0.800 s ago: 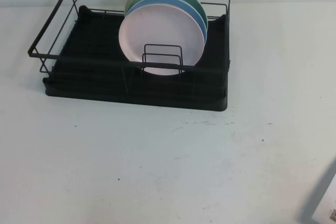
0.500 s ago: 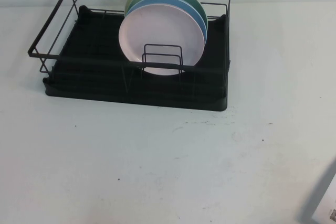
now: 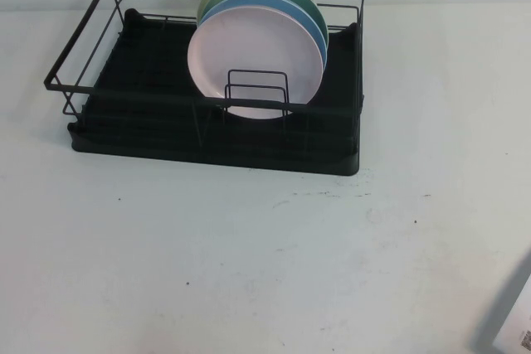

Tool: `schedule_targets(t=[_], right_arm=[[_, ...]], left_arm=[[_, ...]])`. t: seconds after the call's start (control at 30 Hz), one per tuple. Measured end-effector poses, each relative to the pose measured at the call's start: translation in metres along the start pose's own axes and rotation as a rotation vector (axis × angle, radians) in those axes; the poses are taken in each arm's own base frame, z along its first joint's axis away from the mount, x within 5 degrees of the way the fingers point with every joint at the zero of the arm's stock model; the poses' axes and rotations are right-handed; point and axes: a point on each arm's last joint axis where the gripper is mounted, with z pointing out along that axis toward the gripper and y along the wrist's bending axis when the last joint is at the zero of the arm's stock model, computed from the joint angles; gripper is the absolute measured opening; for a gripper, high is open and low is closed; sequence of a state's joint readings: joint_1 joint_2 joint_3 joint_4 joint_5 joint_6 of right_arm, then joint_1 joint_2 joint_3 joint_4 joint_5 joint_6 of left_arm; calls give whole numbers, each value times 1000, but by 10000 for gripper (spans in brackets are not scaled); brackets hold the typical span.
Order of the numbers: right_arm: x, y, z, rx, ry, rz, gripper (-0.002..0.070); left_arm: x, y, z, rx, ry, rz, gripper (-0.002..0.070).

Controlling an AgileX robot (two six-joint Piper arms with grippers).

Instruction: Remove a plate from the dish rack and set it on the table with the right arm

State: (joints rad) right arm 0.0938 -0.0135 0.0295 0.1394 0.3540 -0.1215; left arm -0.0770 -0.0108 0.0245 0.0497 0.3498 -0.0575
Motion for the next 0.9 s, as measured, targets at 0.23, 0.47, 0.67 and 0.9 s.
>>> schedule_targets(t=[0.23, 0.47, 0.67, 0.9], right_arm=[[0, 0, 0, -2, 0, 4, -18], [-8, 5, -1, -68, -83, 236, -18], [-26, 2, -4, -110, -272, 626, -18], [-33, 1, -5, -124, -291, 732, -18]], left_arm=[[0, 0, 0, 0, 0, 0, -4], [0, 0, 0, 0, 0, 0, -4], [0, 0, 0, 0, 0, 0, -4], [0, 0, 0, 0, 0, 0, -4]])
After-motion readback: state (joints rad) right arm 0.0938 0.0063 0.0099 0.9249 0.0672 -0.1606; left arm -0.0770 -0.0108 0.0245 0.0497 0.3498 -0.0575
